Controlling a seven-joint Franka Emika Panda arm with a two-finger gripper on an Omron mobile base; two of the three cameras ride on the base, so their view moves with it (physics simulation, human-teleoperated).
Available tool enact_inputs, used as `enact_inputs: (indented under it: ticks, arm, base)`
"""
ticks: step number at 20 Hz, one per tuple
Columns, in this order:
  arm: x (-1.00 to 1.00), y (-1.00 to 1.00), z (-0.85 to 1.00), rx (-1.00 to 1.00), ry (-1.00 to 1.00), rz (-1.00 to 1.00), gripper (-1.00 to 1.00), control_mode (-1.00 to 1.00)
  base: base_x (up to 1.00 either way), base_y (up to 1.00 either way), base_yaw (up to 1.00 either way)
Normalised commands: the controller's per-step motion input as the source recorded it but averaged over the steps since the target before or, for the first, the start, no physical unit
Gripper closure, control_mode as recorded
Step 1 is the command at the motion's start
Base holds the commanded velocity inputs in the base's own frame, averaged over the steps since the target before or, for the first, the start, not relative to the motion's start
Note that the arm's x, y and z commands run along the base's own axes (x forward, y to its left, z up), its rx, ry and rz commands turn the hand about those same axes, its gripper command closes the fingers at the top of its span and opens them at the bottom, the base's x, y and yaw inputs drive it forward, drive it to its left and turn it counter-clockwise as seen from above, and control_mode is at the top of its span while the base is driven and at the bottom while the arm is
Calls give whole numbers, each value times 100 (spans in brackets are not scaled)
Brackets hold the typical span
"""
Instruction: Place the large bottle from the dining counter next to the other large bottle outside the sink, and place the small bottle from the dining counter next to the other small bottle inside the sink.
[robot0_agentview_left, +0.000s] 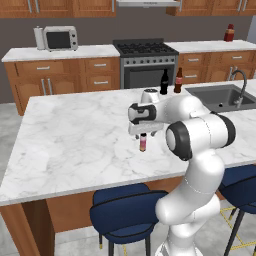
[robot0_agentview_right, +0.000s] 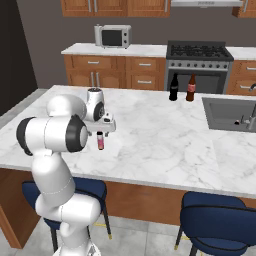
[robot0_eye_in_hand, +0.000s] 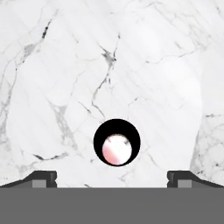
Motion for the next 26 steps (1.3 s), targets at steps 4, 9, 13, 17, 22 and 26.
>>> enact_inputs:
  ticks: [4,9,13,17,22,26]
  arm:
    - [4,0,-14,0,0,0,-100,-100]
    - [14,0,-1,0,0,0,-100,-100]
    - [4,0,15,0,-2,0,-100,-100]
    - [0,0,5,0,-4,0,-100,-100]
    - [1,0,-3,0,-1,0,-100,-100]
    - [1,0,-14,0,0,0,-100,-100]
  base:
    - [0,0,0]
    - [0,0,0]
    - [0,0,0]
    - [0,0,0]
    - [0,0,0]
    - [0,0,0]
